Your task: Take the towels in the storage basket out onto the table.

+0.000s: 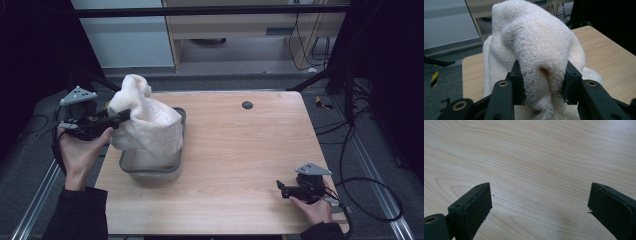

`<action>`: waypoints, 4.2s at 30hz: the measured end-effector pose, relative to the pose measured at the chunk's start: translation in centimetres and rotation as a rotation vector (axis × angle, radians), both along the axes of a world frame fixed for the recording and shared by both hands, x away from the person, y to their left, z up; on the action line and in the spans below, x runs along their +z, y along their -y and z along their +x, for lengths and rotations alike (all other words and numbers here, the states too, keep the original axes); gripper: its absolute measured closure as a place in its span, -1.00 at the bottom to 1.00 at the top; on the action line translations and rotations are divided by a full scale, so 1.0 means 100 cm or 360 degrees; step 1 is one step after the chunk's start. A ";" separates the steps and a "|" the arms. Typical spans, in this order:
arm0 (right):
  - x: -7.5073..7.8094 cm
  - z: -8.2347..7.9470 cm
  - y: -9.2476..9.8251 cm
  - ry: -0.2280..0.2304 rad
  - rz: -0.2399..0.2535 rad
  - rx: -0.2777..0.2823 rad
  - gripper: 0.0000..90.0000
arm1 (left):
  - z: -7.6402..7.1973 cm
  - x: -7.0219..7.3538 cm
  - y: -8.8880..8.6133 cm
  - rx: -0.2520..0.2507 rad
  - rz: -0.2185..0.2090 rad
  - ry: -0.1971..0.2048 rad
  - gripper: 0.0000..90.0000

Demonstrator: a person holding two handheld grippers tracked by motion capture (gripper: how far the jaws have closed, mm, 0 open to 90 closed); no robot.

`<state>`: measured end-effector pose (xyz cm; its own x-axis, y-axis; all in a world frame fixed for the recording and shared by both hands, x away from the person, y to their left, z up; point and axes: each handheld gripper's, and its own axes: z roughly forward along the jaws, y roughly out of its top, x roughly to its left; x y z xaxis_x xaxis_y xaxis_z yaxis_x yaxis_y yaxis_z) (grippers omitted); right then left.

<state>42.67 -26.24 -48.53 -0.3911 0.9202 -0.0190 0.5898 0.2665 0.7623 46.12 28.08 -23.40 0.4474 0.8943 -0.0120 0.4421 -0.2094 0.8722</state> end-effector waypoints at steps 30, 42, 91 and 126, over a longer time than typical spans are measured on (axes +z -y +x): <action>0.002 -0.003 0.011 0.0042 -0.0018 -0.0063 -0.89 | -0.002 0.009 0.064 -0.0252 0.0034 0.0040 0.35; 0.003 -0.005 0.013 0.0047 -0.0044 -0.0083 -0.89 | 0.003 0.001 0.105 -0.0372 0.0048 0.0047 0.35; -0.003 -0.004 0.031 0.0031 -0.0087 -0.0137 -0.86 | 0.040 -0.093 0.215 -0.0610 0.0052 -0.0074 0.34; -0.007 -0.003 0.030 -0.0001 -0.0102 -0.0133 -0.87 | 0.052 -0.182 0.232 -0.0623 0.0080 -0.0274 0.25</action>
